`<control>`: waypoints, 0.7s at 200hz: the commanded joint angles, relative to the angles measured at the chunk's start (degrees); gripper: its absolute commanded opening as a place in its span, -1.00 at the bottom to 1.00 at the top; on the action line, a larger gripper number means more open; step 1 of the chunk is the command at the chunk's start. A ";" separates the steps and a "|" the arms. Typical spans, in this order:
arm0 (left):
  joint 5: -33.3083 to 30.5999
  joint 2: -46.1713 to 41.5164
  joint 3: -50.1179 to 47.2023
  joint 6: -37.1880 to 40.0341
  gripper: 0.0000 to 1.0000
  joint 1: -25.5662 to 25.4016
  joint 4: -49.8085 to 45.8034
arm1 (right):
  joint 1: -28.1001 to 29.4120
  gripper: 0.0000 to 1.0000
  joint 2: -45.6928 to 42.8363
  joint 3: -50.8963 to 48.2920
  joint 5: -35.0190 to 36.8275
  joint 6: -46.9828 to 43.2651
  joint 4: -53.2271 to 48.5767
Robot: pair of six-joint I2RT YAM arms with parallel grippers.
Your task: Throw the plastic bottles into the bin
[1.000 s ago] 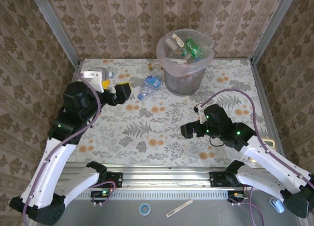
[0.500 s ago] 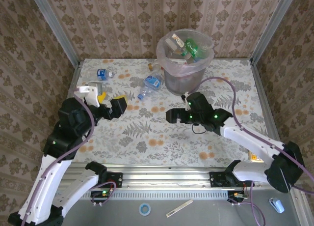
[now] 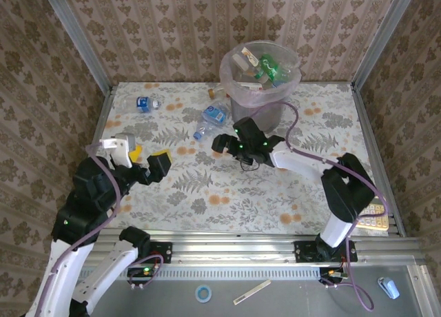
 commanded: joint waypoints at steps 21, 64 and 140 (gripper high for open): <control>-1.14 -2.63 -0.42 -2.04 1.00 0.18 -4.58 | 0.09 1.00 8.93 9.16 0.92 7.20 4.16; -1.20 -4.47 0.10 -3.13 0.99 0.25 -5.90 | 0.35 1.00 18.00 18.53 1.32 7.87 2.22; -1.13 -6.05 2.54 -4.05 0.99 0.18 -9.29 | 0.10 1.00 29.29 30.56 2.48 9.45 -2.07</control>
